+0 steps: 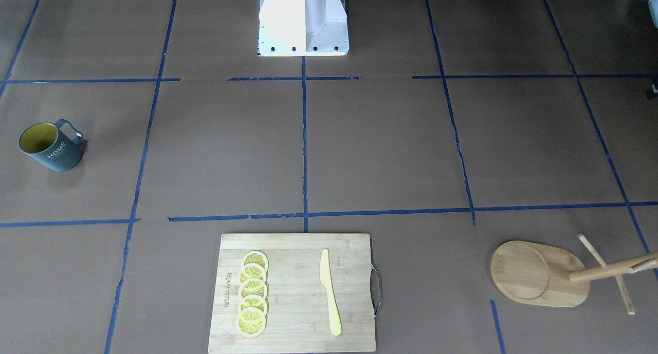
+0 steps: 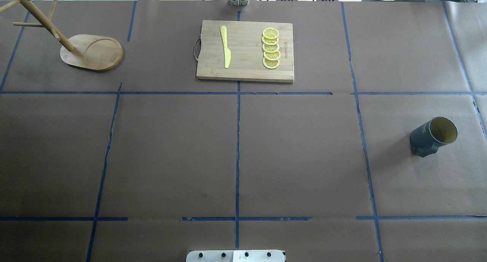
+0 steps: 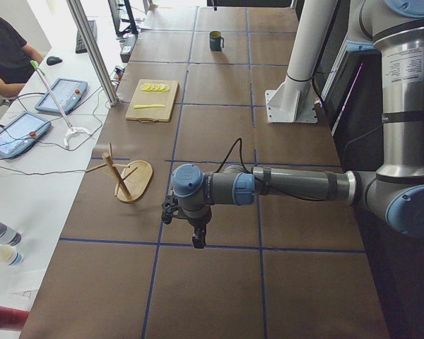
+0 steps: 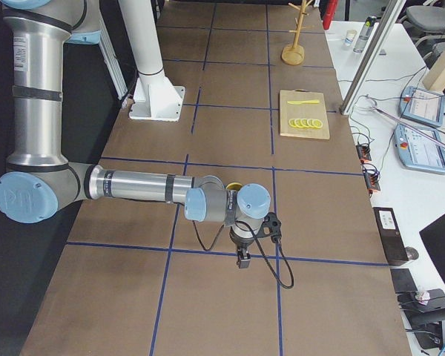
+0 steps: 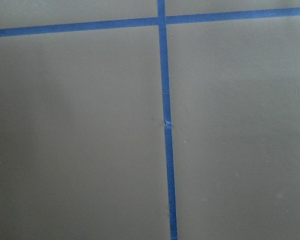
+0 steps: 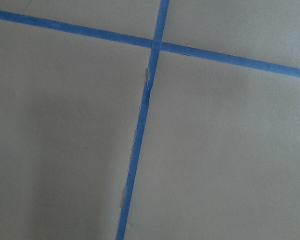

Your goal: Hang cup on storage rack

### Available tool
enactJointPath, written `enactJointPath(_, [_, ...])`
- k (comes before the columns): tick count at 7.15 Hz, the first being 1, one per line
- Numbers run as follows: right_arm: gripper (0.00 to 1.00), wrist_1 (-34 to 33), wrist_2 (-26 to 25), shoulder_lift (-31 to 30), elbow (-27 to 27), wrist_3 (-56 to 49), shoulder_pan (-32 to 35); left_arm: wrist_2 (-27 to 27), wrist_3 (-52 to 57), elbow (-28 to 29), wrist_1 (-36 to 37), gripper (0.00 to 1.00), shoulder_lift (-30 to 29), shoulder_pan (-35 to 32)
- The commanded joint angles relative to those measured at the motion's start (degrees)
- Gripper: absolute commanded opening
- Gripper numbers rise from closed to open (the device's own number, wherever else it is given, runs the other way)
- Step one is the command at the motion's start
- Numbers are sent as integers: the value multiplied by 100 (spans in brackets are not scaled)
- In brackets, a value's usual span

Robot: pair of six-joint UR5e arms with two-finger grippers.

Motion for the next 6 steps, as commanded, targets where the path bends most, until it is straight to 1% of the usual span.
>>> enactJointPath(1, [100,0,10,0,-4,6,0,-11,-27,-336,135,100,-8,21])
enactJointPath(6, [100,0,27,0,13,6,0,50,-18,-330,128,100,27,21])
